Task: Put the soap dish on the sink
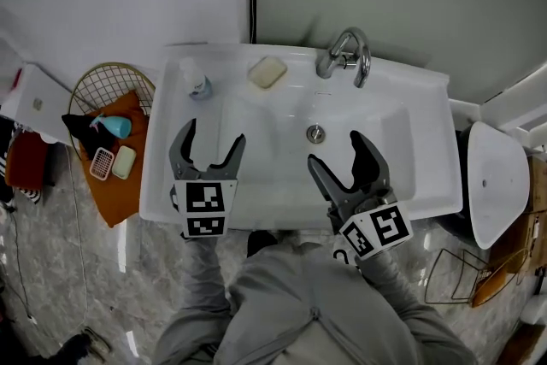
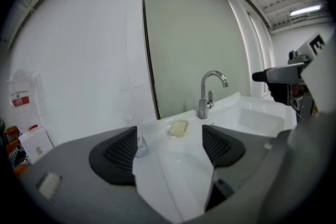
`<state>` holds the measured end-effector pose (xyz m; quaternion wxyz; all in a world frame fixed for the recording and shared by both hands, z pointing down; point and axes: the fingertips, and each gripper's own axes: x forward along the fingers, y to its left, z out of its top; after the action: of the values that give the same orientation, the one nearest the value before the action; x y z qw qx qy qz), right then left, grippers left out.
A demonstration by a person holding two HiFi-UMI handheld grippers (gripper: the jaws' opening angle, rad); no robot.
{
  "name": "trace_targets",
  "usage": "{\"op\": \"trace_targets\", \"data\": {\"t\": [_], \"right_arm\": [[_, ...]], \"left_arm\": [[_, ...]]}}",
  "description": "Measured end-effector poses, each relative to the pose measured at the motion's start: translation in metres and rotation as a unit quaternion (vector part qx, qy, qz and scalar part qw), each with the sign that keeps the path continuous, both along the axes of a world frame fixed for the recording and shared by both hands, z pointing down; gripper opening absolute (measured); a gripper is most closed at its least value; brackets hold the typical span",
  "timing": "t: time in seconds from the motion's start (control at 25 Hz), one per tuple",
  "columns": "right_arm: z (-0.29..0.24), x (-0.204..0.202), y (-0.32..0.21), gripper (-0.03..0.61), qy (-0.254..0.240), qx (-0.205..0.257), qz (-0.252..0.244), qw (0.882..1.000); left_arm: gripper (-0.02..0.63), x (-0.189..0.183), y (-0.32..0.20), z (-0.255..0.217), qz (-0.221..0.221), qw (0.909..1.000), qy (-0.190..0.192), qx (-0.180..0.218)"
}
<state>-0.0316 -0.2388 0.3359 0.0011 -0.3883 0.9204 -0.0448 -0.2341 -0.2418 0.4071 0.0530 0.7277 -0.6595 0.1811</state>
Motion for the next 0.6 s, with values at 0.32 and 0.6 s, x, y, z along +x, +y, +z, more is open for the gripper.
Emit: {"op": "trace_targets", "data": {"t": [0.32, 0.6], "right_arm": [[-0.008, -0.005, 0.013, 0.377, -0.004, 0.011, -0.017, 1.0], [-0.01, -0.003, 0.02, 0.377, -0.009, 0.017, -0.024, 1.0]], "left_arm": [[0.426, -0.011, 0.039, -0.016, -0.029, 0.9993, -0.008, 0.02], [0.426, -0.015, 0.07, -0.029, -0.049, 0.9976, -0.016, 0.045]]}}
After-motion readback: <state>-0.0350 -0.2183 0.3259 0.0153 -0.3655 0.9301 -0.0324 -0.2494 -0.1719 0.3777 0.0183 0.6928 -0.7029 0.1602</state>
